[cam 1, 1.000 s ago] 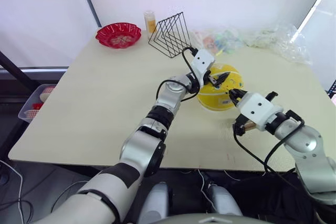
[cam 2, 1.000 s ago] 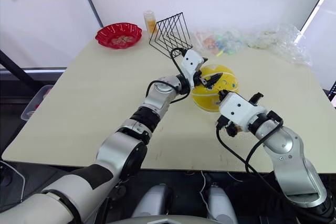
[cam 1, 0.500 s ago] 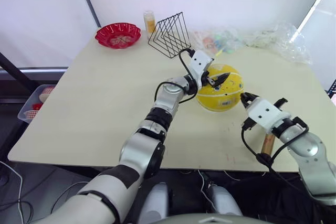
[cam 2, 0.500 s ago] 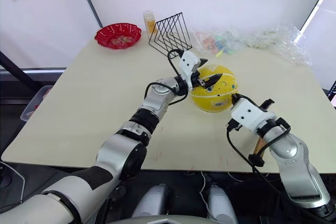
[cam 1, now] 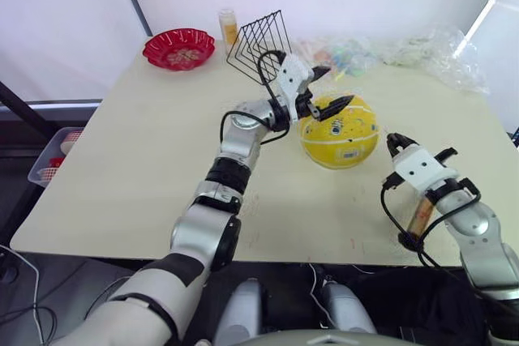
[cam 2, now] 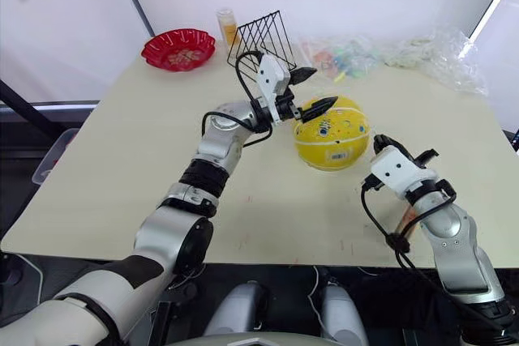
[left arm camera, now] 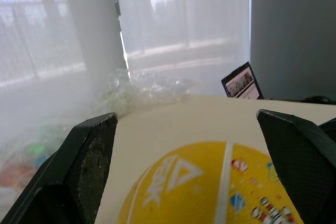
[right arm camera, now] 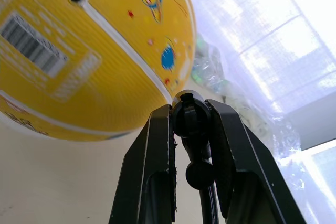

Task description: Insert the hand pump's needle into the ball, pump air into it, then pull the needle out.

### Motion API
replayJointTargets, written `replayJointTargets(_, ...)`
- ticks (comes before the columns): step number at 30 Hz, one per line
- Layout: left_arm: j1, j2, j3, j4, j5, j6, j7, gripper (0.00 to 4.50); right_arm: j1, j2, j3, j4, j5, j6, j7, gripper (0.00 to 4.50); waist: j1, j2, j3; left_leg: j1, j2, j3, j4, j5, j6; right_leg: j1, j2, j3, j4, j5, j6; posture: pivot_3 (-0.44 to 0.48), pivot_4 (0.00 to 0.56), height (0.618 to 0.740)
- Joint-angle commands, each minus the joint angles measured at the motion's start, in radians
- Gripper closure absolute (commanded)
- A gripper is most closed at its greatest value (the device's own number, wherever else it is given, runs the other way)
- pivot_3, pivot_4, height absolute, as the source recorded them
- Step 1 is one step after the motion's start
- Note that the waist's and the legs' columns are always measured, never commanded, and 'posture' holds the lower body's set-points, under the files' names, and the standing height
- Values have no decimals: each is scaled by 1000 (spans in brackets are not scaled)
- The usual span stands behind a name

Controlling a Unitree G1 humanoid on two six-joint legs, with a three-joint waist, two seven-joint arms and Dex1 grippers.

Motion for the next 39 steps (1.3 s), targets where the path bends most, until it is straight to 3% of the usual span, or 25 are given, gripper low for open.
replayJointTargets(1,41,52,11,-173,-74,70,-85,0,-9,-1,-33,9,6,-33,-12,4171,-5,1,0,0,0,0,0,0,0,0,0,0,0,0,0,0,150,740)
replayJointTargets(9,296,319,35,-490,-243,250,-363,0,-45,7,-41,83,28,-74,-13,4171,-29,4,2,3,1,1,0,0,0,0,0,3,2,0,0,0,150,740)
replayJointTargets(20,593,553,86,-700,-350,358,-495,0,-162,1,-41,202,48,-123,-7,4171,-23,5,4,3,2,2,0,0,0,0,0,3,2,0,-1,0,150,740)
replayJointTargets(27,672,601,108,-764,-385,364,-500,0,-278,-10,-46,292,47,-151,-20,4171,-25,6,4,3,2,4,0,0,0,-1,0,5,2,-2,-4,0,150,740)
replayJointTargets(39,673,583,106,-775,-395,364,-465,0,-364,-26,-57,355,28,-197,-74,4171,-26,6,4,2,2,6,-1,0,0,-3,0,6,2,0,-1,0,150,740)
